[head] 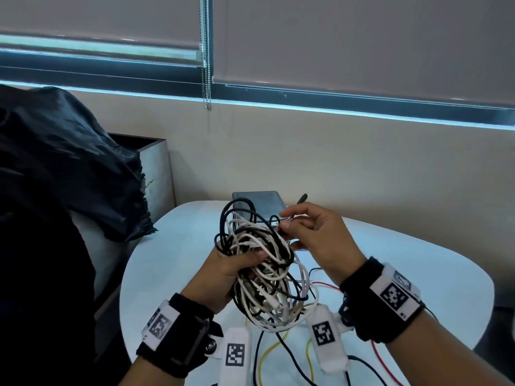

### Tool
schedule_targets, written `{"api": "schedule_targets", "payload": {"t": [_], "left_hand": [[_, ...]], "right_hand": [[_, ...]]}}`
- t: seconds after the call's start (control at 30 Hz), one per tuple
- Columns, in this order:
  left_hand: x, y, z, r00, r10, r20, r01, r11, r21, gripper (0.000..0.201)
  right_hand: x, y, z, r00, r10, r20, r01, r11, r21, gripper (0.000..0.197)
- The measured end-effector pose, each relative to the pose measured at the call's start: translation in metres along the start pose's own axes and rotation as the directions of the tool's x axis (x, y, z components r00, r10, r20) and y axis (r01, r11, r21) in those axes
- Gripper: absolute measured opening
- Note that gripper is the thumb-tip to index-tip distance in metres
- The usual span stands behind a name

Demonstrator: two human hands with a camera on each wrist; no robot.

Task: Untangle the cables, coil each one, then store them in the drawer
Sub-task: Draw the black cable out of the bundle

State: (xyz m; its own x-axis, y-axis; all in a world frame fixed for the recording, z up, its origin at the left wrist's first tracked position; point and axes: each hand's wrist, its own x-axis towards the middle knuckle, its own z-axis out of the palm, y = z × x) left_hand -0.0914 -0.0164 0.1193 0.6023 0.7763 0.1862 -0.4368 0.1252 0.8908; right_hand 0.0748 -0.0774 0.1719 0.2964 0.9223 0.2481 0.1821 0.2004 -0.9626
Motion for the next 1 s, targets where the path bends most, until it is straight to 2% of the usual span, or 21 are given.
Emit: {"api": "schedule_targets", "payload": {"t": [0.07, 0.13, 0.27, 0.33, 0.37, 0.4, 0.43, 0.47, 0.5, 0.53, 0.57, 0.6, 0.63, 0.7, 0.83, 0.9, 1.0], "left_hand": [[0.000, 0.001, 0.002, 1.000, 0.009, -0.002, -0.009, 1.000, 0.000, 0.018], [0.000, 0.000, 0.002, 1.000, 0.009, -0.021, -0.009, 1.000, -0.008, 0.016], [0.002, -0.002, 0.000, 0.997, -0.002, -0.079, 0.002, 1.000, -0.001, 0.014], [0.003, -0.002, 0.000, 0.992, 0.000, -0.128, 0.008, 0.998, 0.063, 0.016], [0.005, -0.002, 0.001, 0.986, 0.004, -0.164, 0.015, 0.994, 0.112, 0.016], [0.008, -0.002, 0.001, 0.976, 0.008, -0.216, 0.027, 0.987, 0.161, 0.015], [0.010, -0.003, 0.001, 0.962, 0.009, -0.273, 0.048, 0.978, 0.201, 0.014], [0.012, -0.003, 0.002, 0.948, 0.001, -0.320, 0.074, 0.972, 0.222, 0.014], [0.013, -0.004, 0.004, 0.937, -0.011, -0.348, 0.098, 0.967, 0.234, 0.013], [0.013, -0.004, 0.005, 0.933, -0.022, -0.358, 0.116, 0.963, 0.243, 0.014], [0.012, -0.006, 0.006, 0.932, -0.031, -0.361, 0.131, 0.958, 0.257, 0.015], [0.011, -0.007, 0.008, 0.932, -0.040, -0.360, 0.145, 0.952, 0.268, 0.017], [0.010, -0.009, 0.009, 0.932, -0.046, -0.359, 0.154, 0.947, 0.280, 0.018], [0.009, -0.012, 0.010, 0.933, -0.043, -0.356, 0.160, 0.938, 0.307, 0.021], [0.004, -0.014, 0.005, 0.933, -0.067, -0.354, 0.196, 0.918, 0.344, 0.021], [-0.003, -0.016, 0.000, 0.927, -0.089, -0.365, 0.225, 0.910, 0.348, 0.022], [-0.019, -0.027, -0.010, 0.894, -0.122, -0.431, 0.268, 0.916, 0.297, 0.015]], "right_hand": [[0.003, 0.000, 0.001, 0.999, 0.041, -0.019, -0.042, 0.999, -0.024, 0.011], [0.004, 0.000, 0.004, 0.995, 0.094, -0.015, -0.094, 0.995, 0.021, 0.012], [0.000, 0.001, 0.013, 0.990, 0.118, 0.074, -0.123, 0.990, 0.070, 0.018], [-0.004, 0.002, 0.011, 0.996, 0.074, 0.059, -0.073, 0.997, -0.011, 0.023], [-0.007, 0.004, 0.009, 1.000, 0.004, -0.007, -0.005, 0.990, -0.141, 0.023], [-0.012, 0.007, 0.007, 0.986, -0.132, -0.100, 0.094, 0.943, -0.319, 0.020], [-0.018, 0.009, 0.006, 0.931, -0.327, -0.163, 0.208, 0.841, -0.499, 0.016], [-0.025, 0.010, 0.007, 0.853, -0.508, -0.119, 0.318, 0.687, -0.653, 0.012], [-0.032, 0.014, 0.010, 0.799, -0.601, 0.022, 0.404, 0.510, -0.759, 0.009], [-0.038, 0.019, 0.014, 0.779, -0.599, 0.185, 0.460, 0.346, -0.818, 0.008], [-0.040, 0.027, 0.017, 0.787, -0.541, 0.298, 0.474, 0.220, -0.852, 0.007], [-0.040, 0.034, 0.019, 0.815, -0.480, 0.324, 0.442, 0.153, -0.884, 0.006], [-0.041, 0.039, 0.020, 0.849, -0.445, 0.287, 0.382, 0.140, -0.914, 0.011], [-0.043, 0.047, 0.024, 0.879, -0.443, 0.175, 0.279, 0.180, -0.943, 0.022], [-0.052, 0.062, 0.036, 0.895, -0.447, 0.012, 0.211, 0.399, -0.892, 0.033], [-0.055, 0.069, 0.040, 0.901, -0.434, -0.001, 0.216, 0.450, -0.866, 0.025], [-0.069, 0.079, 0.041, 0.904, -0.426, -0.013, 0.219, 0.490, -0.844, 0.015]]}}
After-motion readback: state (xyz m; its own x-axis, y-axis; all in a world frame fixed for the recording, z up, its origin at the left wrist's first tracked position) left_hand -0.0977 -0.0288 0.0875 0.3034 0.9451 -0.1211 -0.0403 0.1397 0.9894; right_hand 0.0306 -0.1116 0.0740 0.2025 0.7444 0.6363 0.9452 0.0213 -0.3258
